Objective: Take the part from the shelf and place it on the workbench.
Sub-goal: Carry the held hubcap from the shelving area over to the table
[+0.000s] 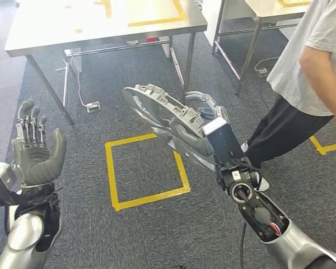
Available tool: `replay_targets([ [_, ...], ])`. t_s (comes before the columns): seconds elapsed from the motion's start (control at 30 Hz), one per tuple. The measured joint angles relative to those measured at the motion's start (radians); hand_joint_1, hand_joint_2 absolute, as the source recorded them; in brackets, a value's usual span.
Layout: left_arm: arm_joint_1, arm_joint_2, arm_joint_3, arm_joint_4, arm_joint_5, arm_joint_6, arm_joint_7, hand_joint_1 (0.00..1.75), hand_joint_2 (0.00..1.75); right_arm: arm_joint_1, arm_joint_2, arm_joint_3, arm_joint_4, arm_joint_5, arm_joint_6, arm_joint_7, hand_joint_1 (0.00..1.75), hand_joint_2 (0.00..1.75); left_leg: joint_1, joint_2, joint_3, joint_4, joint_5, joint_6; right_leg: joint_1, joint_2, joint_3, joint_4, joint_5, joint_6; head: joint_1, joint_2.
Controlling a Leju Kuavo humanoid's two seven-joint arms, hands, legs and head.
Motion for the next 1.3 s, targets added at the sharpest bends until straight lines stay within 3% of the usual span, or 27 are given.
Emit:
replay_targets([
  [0.03,0.000,0.000,0.000,0.001,0.000,0.000,0.000,0.00,1.75,0.000,0.000,0.000,0.001,-0.001,0.000,0.000,1.75,1.75,0.000,-0.001,0.015,0.002,-0.012,-0.003,-0.003,-0.001,0.006,-0.049,0.038,0.004,0.004,0.000],
  [0.1,0.000,0.000,0.000,0.003,0.001,0.000,-0.001,0.00,1.75,0.001,0.000,-0.002,0.003,-0.003,0.000,0.000,1.75,1.75,0.000,-0.002,0.041,0.009,-0.037,-0.010,-0.008,-0.001,0.034,-0.184,0.143,0.009,0.011,0.000],
  [0.17,-0.002,0.000,0.000,0.005,0.002,0.000,-0.001,0.00,1.75,0.000,0.000,-0.004,0.006,-0.003,0.001,-0.002,1.75,1.75,0.000,-0.002,0.046,0.018,-0.054,-0.020,-0.005,-0.001,0.057,-0.259,0.190,-0.004,0.011,0.000],
  [0.23,-0.004,-0.001,0.000,0.006,0.002,0.000,-0.002,0.00,1.75,-0.001,0.001,-0.004,0.006,-0.003,0.001,-0.002,1.75,1.75,-0.001,-0.002,0.044,0.023,-0.062,-0.031,0.000,-0.002,0.069,-0.269,0.182,-0.026,0.007,0.000],
  [0.3,-0.006,-0.001,0.000,0.006,0.001,0.000,-0.003,0.00,1.75,-0.001,0.001,-0.006,0.006,-0.003,0.001,-0.002,1.75,1.75,0.001,0.000,0.026,0.064,-0.064,-0.043,-0.002,-0.002,0.085,-0.277,0.179,-0.039,0.005,0.000],
  [0.33,-0.006,-0.001,0.000,0.007,0.000,0.000,-0.003,0.00,1.75,-0.002,0.001,-0.007,0.006,-0.002,0.000,-0.002,1.75,1.75,0.004,0.001,-0.005,0.116,-0.068,-0.050,-0.005,-0.002,0.096,-0.281,0.175,-0.043,0.002,0.000],
  [0.43,-0.003,0.000,0.000,0.009,0.000,0.001,-0.003,0.00,1.75,-0.002,0.002,-0.007,0.007,0.000,-0.002,-0.002,1.75,1.75,0.018,0.003,-0.153,0.309,-0.113,-0.069,-0.006,-0.002,0.122,-0.286,0.152,-0.050,-0.009,0.000],
  [0.47,-0.001,0.000,0.000,0.010,0.000,0.001,-0.003,0.00,1.75,-0.001,0.002,-0.007,0.007,0.001,-0.002,-0.002,1.75,1.75,0.022,0.003,-0.188,0.334,-0.125,-0.072,-0.006,-0.001,0.134,-0.286,0.142,-0.050,-0.012,0.000],
  [0.5,0.000,0.000,0.000,0.010,0.000,0.001,-0.003,0.00,1.75,0.000,0.002,-0.007,0.007,0.002,-0.002,0.000,1.75,1.75,0.025,0.003,-0.206,0.325,-0.122,-0.072,-0.007,0.000,0.148,-0.286,0.130,-0.048,-0.014,0.000],
  [0.53,0.000,0.000,0.000,0.010,0.000,0.001,-0.002,0.00,1.75,0.001,0.002,-0.007,0.007,0.002,-0.002,0.001,1.75,1.75,0.026,0.004,-0.206,0.283,-0.097,-0.070,-0.008,0.001,0.164,-0.286,0.118,-0.047,-0.016,0.000],
  [0.63,-0.001,0.000,-0.001,0.010,0.000,0.001,0.000,0.00,1.75,0.003,0.002,-0.007,0.007,0.003,-0.002,0.003,1.75,1.75,0.021,0.005,-0.155,0.073,0.063,-0.052,-0.008,0.004,0.202,-0.289,0.083,-0.035,-0.025,0.000],
  [0.67,-0.001,0.000,-0.001,0.010,0.000,0.001,0.001,0.00,1.75,0.003,0.002,-0.007,0.006,0.003,-0.002,0.003,1.75,1.75,0.017,0.004,-0.144,0.033,0.097,-0.048,-0.008,0.005,0.209,-0.293,0.074,-0.029,-0.028,0.000],
  [0.7,-0.001,0.000,-0.001,0.010,0.000,0.001,0.001,0.00,1.75,0.003,0.002,-0.007,0.006,0.003,-0.002,0.003,1.75,1.75,0.014,0.004,-0.139,0.017,0.107,-0.044,-0.007,0.006,0.216,-0.295,0.070,-0.022,-0.030,0.000],
  [0.77,-0.003,-0.001,-0.001,0.009,-0.001,0.001,0.002,0.00,1.75,0.003,0.002,-0.007,0.006,0.003,-0.002,0.004,1.75,1.75,0.014,0.003,-0.123,0.013,0.094,-0.033,-0.008,0.005,0.224,-0.294,0.067,-0.012,-0.028,0.000],
  [0.83,-0.004,-0.002,-0.001,0.009,-0.001,0.001,0.001,0.00,1.75,0.003,0.002,-0.008,0.006,0.003,-0.002,0.004,1.75,1.75,0.016,0.003,-0.098,0.006,0.080,-0.019,-0.008,0.002,0.196,-0.226,0.062,-0.011,-0.020,0.000],
  [0.9,-0.003,-0.002,-0.002,0.010,-0.001,0.001,0.001,0.00,1.75,0.004,0.002,-0.008,0.006,0.003,-0.002,0.004,1.75,1.75,0.015,0.002,-0.074,0.003,0.063,-0.012,-0.004,0.001,0.115,-0.088,0.028,-0.014,-0.008,0.000],
  [0.93,-0.001,-0.002,-0.002,0.010,0.000,0.001,0.001,0.00,1.75,0.005,0.002,-0.008,0.006,0.003,-0.002,0.004,1.75,1.75,0.013,0.002,-0.063,0.004,0.052,-0.010,-0.002,0.001,0.071,-0.025,-0.004,-0.014,-0.003,0.000],
  [1.0,0.001,-0.003,-0.003,0.011,0.000,0.001,0.001,0.00,1.75,0.007,0.002,-0.007,0.006,0.003,-0.002,0.004,1.75,1.75,0.009,-0.001,-0.036,0.005,0.029,-0.008,0.001,0.001,0.017,0.016,-0.048,-0.013,0.006,0.000],
  [1.03,0.002,-0.003,-0.004,0.011,0.000,0.001,0.002,0.00,1.75,0.008,0.002,-0.008,0.007,0.003,-0.002,0.005,1.75,1.75,0.007,-0.003,-0.018,0.006,0.016,-0.008,0.001,0.001,0.011,-0.013,-0.037,-0.014,0.010,0.000],
  [1.07,0.002,-0.003,-0.004,0.011,-0.001,0.001,0.002,0.00,1.75,0.008,0.002,-0.008,0.007,0.003,-0.002,0.006,1.75,1.75,0.005,-0.005,0.000,0.008,0.002,-0.009,0.002,0.001,0.017,-0.069,0.005,-0.016,0.014,0.000],
  [1.13,0.002,-0.003,-0.005,0.012,-0.001,0.001,0.003,0.00,1.75,0.009,0.002,-0.009,0.007,0.003,-0.002,0.008,1.75,1.75,0.001,-0.008,0.030,0.016,-0.026,-0.012,0.006,0.001,0.035,-0.207,0.137,-0.024,0.021,0.000],
  [1.17,0.001,-0.004,-0.005,0.012,-0.001,0.001,0.003,0.00,1.75,0.008,0.002,-0.009,0.006,0.003,-0.002,0.008,1.75,1.75,-0.001,-0.009,0.037,0.020,-0.038,-0.016,0.009,0.001,0.043,-0.251,0.183,-0.028,0.021,0.000],
  [1.2,0.000,-0.005,-0.006,0.012,-0.001,0.001,0.004,0.00,1.75,0.007,0.002,-0.009,0.006,0.004,-0.002,0.009,1.75,1.75,-0.002,-0.011,0.041,0.026,-0.047,-0.020,0.012,0.000,0.047,-0.274,0.208,-0.035,0.020,0.000],
  [1.3,-0.001,-0.006,-0.007,0.010,-0.005,0.004,0.007,0.00,1.75,0.004,0.002,-0.008,0.003,0.005,-0.001,0.011,1.75,1.75,-0.002,-0.011,0.043,0.048,-0.063,-0.036,0.009,-0.004,0.074,-0.283,0.203,-0.051,0.017,0.000],
])
